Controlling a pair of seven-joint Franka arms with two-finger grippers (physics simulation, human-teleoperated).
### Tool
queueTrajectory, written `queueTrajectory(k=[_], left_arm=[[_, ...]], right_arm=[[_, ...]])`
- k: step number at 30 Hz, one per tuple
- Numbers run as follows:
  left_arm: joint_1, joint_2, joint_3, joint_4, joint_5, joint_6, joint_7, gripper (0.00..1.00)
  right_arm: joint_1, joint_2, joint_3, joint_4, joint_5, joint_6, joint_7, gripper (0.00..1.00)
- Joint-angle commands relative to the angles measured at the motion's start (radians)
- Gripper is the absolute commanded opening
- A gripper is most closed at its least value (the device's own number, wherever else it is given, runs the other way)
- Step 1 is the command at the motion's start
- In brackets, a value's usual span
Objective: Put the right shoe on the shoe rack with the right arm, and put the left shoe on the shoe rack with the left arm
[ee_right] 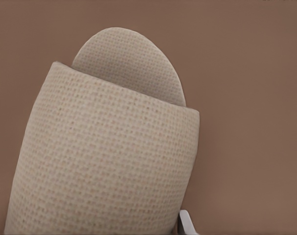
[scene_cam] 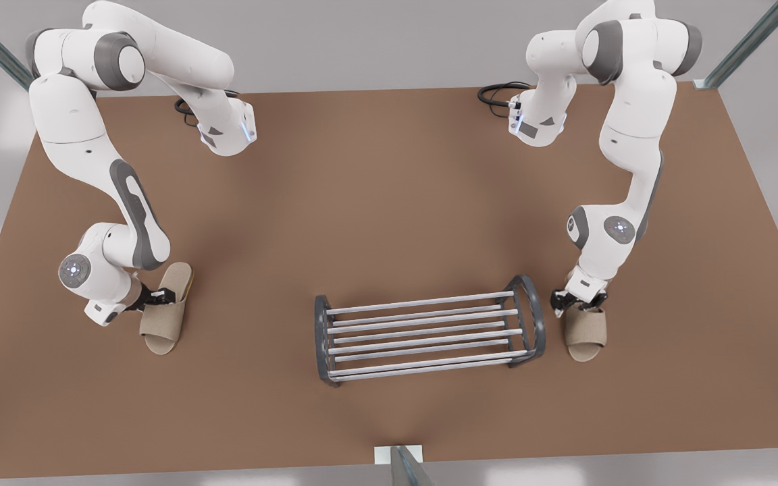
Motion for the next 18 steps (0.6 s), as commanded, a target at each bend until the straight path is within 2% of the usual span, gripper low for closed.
queueTrajectory(k=[1, 4, 6, 7, 9, 11, 12, 13, 18], left_arm=[[0.000, -0.001, 0.000, 0.000, -0.001, 0.000, -0.004, 0.70], [0.000, -0.001, 0.001, 0.000, 0.001, 0.000, -0.004, 0.69], [0.000, 0.001, 0.001, 0.000, 0.001, 0.000, -0.002, 0.56], [0.000, 0.002, 0.000, 0.000, 0.001, 0.000, -0.002, 0.47], [0.000, 0.002, 0.001, 0.000, 0.001, -0.002, 0.001, 0.42], [0.000, 0.002, 0.001, 0.002, 0.001, -0.002, 0.001, 0.36], [0.000, 0.002, 0.001, 0.002, 0.001, -0.002, 0.002, 0.27], [0.000, 0.002, 0.001, 0.002, 0.001, -0.002, 0.004, 0.24], [0.000, -0.010, 0.001, 0.002, 0.001, -0.002, 0.010, 0.23]], right_arm=[[0.000, -0.001, -0.001, 0.002, -0.002, 0.000, -0.022, 0.74], [0.000, -0.001, -0.001, 0.005, -0.002, 0.000, -0.022, 0.63], [0.000, -0.001, -0.001, 0.005, -0.002, 0.000, -0.025, 0.52], [0.000, -0.001, -0.001, 0.005, -0.002, -0.001, -0.025, 0.51], [0.000, -0.001, -0.001, 0.006, -0.002, -0.003, -0.027, 0.43], [0.002, -0.002, -0.001, 0.008, -0.002, -0.003, -0.027, 0.40], [0.002, -0.002, -0.001, 0.011, -0.002, -0.003, -0.027, 0.39], [0.004, -0.002, 0.001, 0.015, -0.002, -0.006, -0.027, 0.36], [0.005, -0.002, 0.001, 0.041, -0.002, -0.012, -0.024, 0.34]])
